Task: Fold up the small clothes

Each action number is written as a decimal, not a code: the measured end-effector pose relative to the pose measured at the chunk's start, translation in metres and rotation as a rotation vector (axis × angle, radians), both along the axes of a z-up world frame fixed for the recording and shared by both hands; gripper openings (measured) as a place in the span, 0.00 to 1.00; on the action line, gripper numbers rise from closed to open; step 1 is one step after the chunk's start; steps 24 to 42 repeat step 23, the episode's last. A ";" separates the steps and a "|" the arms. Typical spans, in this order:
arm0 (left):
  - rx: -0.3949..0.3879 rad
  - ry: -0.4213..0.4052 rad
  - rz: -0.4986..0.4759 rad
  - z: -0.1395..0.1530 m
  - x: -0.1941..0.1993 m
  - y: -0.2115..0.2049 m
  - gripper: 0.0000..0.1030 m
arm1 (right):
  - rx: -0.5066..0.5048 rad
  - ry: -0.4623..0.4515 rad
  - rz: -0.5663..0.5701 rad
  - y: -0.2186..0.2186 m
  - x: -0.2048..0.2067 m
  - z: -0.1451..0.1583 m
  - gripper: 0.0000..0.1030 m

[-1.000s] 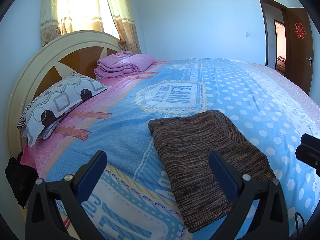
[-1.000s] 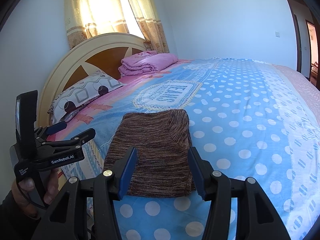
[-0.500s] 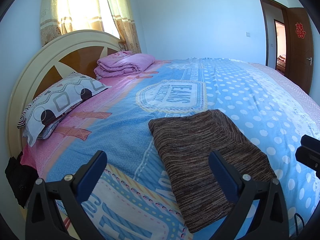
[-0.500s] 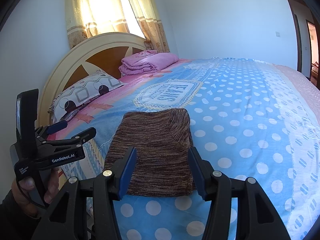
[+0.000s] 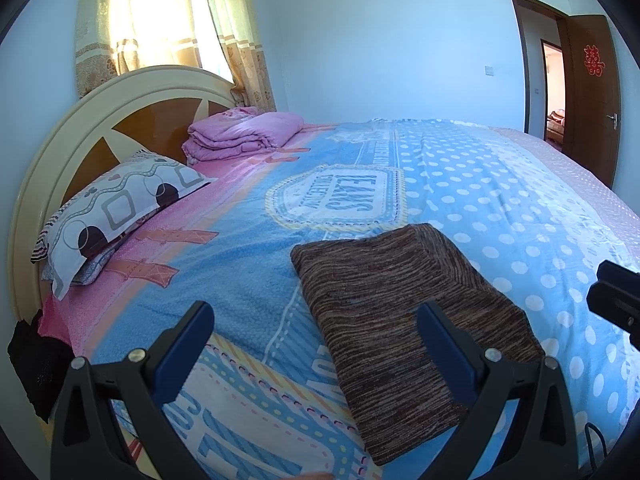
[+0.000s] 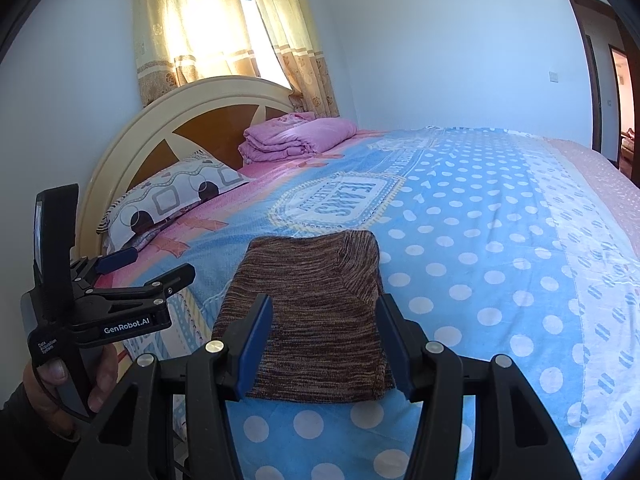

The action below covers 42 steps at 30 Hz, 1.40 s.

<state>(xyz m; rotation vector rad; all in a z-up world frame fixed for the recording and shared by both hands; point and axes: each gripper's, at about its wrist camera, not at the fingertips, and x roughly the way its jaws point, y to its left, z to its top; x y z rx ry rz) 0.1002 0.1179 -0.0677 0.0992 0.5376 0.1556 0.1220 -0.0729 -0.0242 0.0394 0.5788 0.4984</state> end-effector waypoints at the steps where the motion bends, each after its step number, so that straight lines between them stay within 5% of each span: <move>1: 0.002 -0.002 0.005 0.000 0.000 0.000 1.00 | 0.002 -0.002 -0.001 0.000 0.000 0.000 0.53; 42: 0.023 -0.005 0.047 -0.004 0.005 0.009 1.00 | -0.012 0.006 0.007 0.005 -0.002 -0.003 0.53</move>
